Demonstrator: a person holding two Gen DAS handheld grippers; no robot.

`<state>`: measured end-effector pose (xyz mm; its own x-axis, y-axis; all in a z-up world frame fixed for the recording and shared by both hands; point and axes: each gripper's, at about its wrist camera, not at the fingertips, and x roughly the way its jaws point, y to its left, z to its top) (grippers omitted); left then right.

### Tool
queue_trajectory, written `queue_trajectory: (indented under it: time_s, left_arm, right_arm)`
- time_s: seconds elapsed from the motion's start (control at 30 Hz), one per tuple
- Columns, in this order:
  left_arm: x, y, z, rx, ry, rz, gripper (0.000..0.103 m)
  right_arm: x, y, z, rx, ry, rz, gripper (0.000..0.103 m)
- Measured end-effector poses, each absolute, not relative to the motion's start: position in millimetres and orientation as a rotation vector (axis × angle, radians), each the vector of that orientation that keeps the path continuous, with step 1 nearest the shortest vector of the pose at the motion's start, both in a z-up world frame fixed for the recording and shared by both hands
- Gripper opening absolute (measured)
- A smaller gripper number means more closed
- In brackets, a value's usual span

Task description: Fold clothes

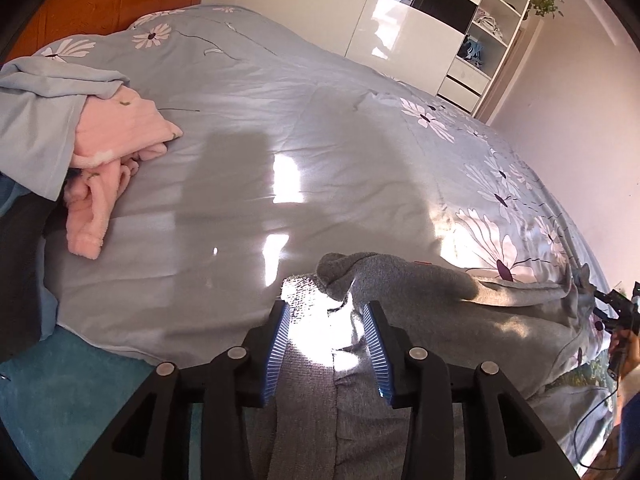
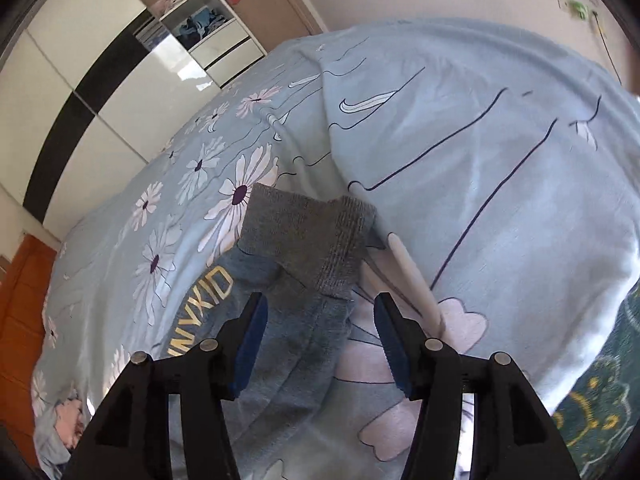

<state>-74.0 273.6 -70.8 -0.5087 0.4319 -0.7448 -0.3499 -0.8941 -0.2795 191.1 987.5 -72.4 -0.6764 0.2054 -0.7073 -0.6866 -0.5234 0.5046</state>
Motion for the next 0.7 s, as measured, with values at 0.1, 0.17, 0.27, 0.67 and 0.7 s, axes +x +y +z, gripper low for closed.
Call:
queue_trajectory:
  time_s: [0.1,0.17,0.27,0.67,0.7]
  left_arm:
    - [-70,264,-71,-1.22,-0.123,2.399,0.044]
    - [-67,258,-70,-1.222,-0.12,2.404,0.044]
    - [-61,248,-69,-1.221,-0.114,2.411,0.044]
    - [-35,224,-71,-1.233,-0.075,2.405,0.048]
    - [-31,224,-70,-1.229,-0.071,2.406,0.048]
  right_arm:
    - [182,987,-77,-0.757,1.153,2.185,0.057]
    - [177,985,-76,-0.765,1.14,2.162,0.029]
    - [186,986,-59,-0.731,1.074,2.176,0.009]
    - [218,992,-72,-0.761,0.986,2.084,0.025]
    - [220,990,-65,-0.757,0.974,2.088,0.043]
